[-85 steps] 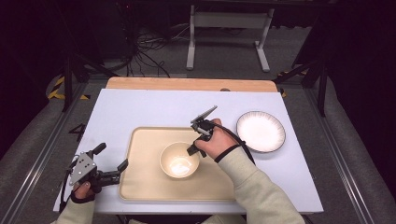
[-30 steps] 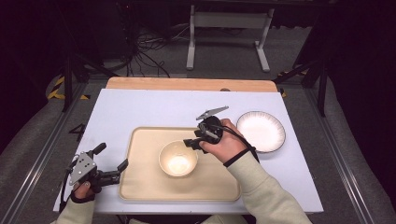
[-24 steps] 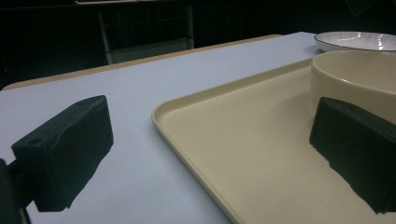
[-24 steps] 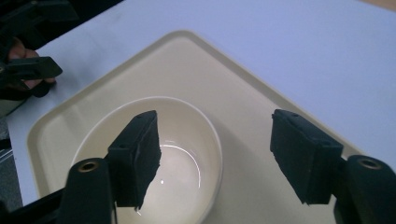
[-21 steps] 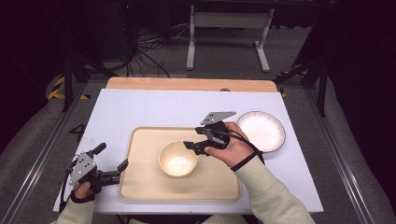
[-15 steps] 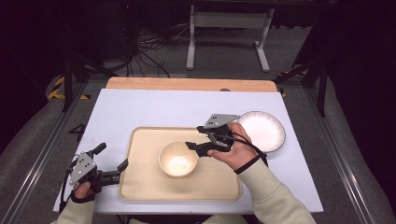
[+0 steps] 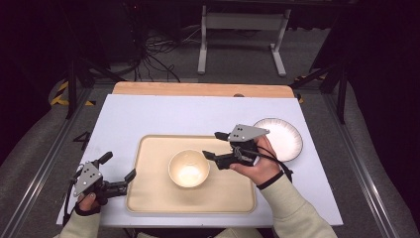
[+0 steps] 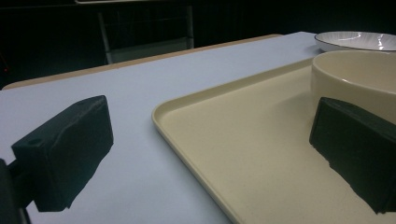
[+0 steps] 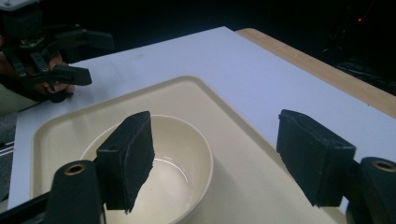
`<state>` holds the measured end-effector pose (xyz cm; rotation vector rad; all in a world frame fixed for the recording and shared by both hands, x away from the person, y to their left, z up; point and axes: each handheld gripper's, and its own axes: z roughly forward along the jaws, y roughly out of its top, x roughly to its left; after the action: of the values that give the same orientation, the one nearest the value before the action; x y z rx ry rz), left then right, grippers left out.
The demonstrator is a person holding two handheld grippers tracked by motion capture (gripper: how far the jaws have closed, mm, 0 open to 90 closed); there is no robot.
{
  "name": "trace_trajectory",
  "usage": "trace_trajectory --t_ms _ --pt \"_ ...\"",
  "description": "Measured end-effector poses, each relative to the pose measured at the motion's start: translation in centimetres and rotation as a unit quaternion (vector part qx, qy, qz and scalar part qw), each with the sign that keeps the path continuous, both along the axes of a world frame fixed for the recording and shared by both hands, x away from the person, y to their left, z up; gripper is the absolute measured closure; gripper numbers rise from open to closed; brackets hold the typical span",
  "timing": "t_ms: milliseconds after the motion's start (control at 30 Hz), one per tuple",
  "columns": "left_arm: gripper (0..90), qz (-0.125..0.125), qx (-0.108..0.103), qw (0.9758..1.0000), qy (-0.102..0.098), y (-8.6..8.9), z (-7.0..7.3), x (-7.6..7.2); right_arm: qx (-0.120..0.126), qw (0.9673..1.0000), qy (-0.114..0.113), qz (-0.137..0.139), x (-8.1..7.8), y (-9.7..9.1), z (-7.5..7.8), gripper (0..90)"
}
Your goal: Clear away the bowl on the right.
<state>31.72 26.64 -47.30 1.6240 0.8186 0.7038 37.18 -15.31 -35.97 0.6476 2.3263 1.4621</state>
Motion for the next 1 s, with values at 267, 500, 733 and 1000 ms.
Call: trace_trajectory --t_ms 267,500,733,1000 --pt "0.1 0.0 0.0 1.0 0.0 0.0 0.0 0.0 0.027 0.9993 -0.024 -0.007 -0.8 -1.9 0.0 26.9" --pt "0.1 0.001 -0.001 1.0 -0.001 0.0 0.0 0.0 0.037 0.9983 -0.039 -0.024 -1.3 -3.9 0.0 26.7" --pt "0.1 0.001 0.001 1.0 -0.002 0.0 0.0 0.0 0.04 0.9969 -0.053 -0.042 -1.7 -5.6 -0.3 25.3" --pt "0.1 0.001 -0.001 1.0 0.0 -0.1 0.0 0.0 0.043 0.9941 -0.074 -0.067 -2.4 -7.2 -0.6 25.7"
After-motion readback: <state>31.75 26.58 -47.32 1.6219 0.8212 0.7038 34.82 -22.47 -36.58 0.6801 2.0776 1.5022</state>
